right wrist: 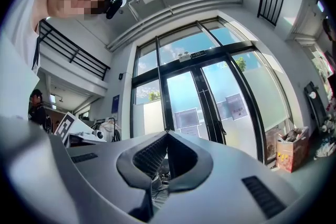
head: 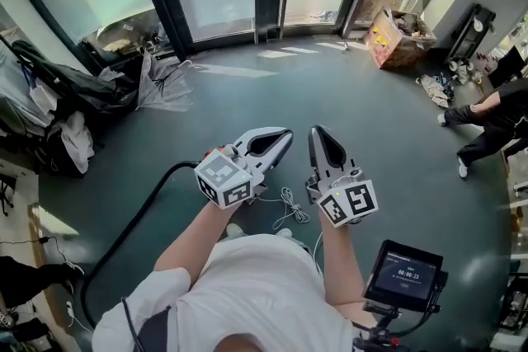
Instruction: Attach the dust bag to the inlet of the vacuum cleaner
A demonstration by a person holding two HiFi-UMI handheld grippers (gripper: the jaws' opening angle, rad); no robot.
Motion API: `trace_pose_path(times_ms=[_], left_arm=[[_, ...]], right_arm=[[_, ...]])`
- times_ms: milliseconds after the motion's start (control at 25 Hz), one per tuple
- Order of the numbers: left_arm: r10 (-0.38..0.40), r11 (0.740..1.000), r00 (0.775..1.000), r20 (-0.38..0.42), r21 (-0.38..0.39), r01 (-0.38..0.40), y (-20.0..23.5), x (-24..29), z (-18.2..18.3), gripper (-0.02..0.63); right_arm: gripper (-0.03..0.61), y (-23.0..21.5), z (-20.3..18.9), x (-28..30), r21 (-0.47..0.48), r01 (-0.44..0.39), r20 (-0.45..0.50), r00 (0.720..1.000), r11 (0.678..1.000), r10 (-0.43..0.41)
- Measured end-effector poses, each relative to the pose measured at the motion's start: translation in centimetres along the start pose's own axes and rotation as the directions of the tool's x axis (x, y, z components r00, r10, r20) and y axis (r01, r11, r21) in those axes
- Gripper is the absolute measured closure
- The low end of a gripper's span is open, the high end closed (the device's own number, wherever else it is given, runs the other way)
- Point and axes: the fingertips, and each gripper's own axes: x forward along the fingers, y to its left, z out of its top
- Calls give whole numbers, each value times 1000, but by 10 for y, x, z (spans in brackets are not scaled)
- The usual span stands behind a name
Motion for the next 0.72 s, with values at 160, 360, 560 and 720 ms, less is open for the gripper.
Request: trace_pose_path(times_ms=[160,360,560,720], left_arm=[[54,999,999,-6,2,-54,15,-6,8,607],[70,998,998,-5,-1,-70,17,-11,12,607],[112,994,994,10,12,-112,21,-15,19,607],[53,999,998,23,9,-53,15,-19,25,607]], right_arm=[[571,-2,4,4,19,-7,7,1000,1000,7],[571,-3,3,5,14,2,-3,1000,1000,-2],[571,2,0,11,25,-28,-9,1000,999,29],[571,12,-2,17,8,-56,-20,998,998,56]])
